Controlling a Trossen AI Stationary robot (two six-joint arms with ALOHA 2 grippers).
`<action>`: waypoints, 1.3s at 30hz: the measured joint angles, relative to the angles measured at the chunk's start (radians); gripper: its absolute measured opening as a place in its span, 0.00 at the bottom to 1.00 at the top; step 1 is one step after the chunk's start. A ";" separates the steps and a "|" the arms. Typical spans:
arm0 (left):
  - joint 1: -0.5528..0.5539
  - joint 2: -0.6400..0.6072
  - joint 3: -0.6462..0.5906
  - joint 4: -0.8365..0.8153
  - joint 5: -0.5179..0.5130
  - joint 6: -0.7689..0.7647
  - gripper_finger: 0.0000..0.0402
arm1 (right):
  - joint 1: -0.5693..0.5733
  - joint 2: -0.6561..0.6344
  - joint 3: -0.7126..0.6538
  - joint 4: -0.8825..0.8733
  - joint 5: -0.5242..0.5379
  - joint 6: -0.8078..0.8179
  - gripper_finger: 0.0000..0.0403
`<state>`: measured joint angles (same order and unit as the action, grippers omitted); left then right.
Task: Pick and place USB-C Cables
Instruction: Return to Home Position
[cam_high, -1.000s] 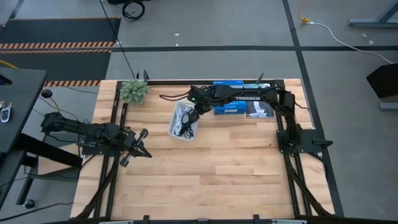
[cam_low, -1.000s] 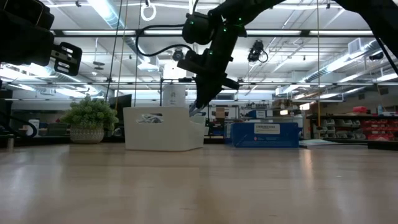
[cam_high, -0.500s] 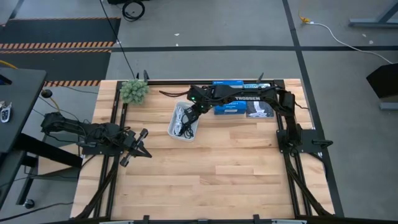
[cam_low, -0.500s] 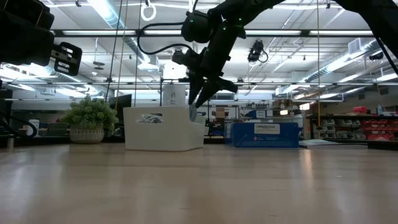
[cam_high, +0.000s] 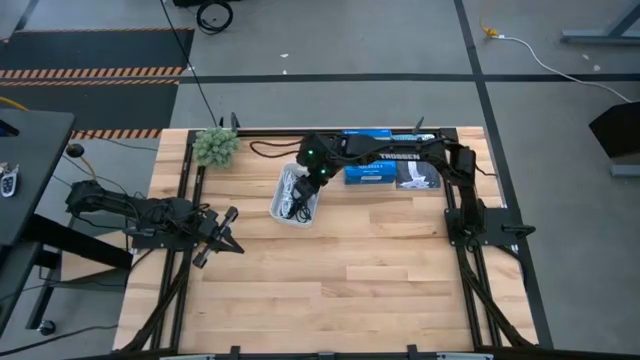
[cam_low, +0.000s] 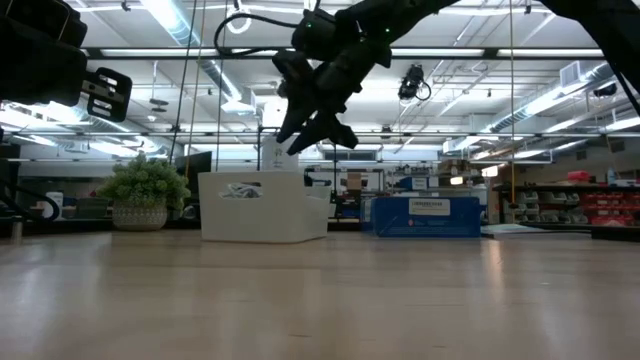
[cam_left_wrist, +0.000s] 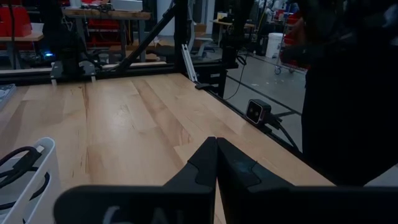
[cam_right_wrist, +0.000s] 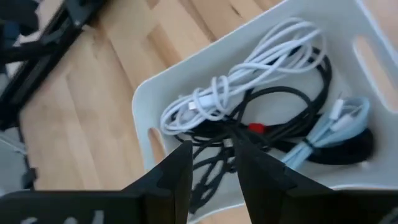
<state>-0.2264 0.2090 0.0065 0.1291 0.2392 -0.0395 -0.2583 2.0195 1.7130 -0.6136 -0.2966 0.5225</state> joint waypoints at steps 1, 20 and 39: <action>0.000 0.000 0.000 0.000 0.000 0.000 0.03 | 0.000 -0.001 0.000 -0.006 0.012 -0.009 0.32; 0.000 0.000 0.000 0.000 0.000 0.000 0.03 | -0.042 -0.032 0.120 -0.191 -0.022 -0.199 0.31; 0.000 0.000 0.000 0.000 0.000 0.000 0.03 | -0.070 -0.090 0.610 -0.397 0.176 -0.438 0.31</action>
<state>-0.2264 0.2089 0.0064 0.1290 0.2392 -0.0396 -0.3281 1.9291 2.3226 -1.0107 -0.1210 0.0845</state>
